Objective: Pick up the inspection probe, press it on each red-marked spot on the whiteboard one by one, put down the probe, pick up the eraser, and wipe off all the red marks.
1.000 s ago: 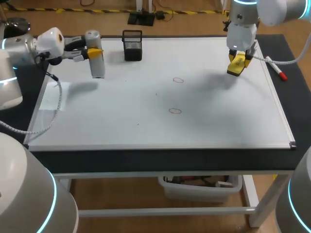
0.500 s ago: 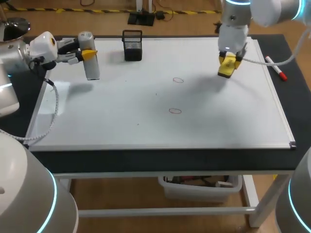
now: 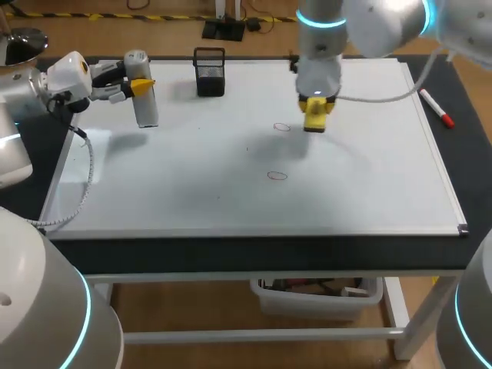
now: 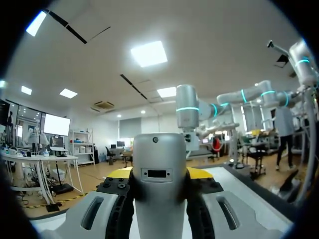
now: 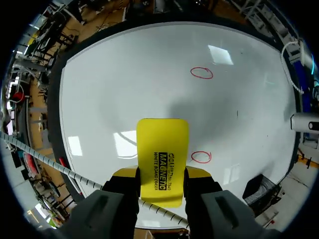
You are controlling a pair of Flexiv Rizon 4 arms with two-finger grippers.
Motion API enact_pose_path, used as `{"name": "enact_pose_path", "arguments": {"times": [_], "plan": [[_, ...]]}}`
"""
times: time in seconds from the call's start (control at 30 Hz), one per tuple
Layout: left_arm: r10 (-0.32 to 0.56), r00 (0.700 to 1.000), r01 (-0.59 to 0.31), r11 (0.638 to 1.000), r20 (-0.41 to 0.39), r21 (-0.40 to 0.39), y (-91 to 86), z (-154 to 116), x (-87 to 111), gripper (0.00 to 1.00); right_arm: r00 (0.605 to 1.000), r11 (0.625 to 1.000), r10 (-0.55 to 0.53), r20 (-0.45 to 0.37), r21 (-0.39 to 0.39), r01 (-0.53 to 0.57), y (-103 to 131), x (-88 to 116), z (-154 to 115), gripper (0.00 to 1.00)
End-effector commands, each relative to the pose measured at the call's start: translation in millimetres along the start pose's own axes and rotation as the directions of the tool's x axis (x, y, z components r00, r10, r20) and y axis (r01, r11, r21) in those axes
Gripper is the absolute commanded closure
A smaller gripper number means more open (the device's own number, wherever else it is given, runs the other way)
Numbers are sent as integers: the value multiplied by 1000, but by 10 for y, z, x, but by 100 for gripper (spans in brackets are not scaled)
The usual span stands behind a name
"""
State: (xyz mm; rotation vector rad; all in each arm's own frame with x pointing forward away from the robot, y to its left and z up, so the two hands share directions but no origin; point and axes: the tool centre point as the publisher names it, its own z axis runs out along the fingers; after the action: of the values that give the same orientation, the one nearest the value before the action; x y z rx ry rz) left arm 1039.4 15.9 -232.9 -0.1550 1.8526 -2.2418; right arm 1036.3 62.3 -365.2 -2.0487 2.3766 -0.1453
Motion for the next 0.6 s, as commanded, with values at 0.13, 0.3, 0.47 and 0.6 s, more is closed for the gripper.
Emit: {"name": "enact_pose_path", "arguments": {"times": [0.13,0.3,0.47,0.6], "plan": [[3,1000,-3,1000,7,-2,-22,7,22,100,996,996,-83,32,21,82,62,-333,84,100],[3,1000,-3,1000,7,-2,-22,7,22,100,988,990,-143,53,26,142,61,-532,106,100],[3,1000,-3,1000,7,-2,-22,7,22,100,979,981,-192,67,11,192,64,-703,127,100],[3,1000,-3,1000,7,-2,-22,7,22,100,974,978,-206,93,-12,208,58,-822,190,100]]}}
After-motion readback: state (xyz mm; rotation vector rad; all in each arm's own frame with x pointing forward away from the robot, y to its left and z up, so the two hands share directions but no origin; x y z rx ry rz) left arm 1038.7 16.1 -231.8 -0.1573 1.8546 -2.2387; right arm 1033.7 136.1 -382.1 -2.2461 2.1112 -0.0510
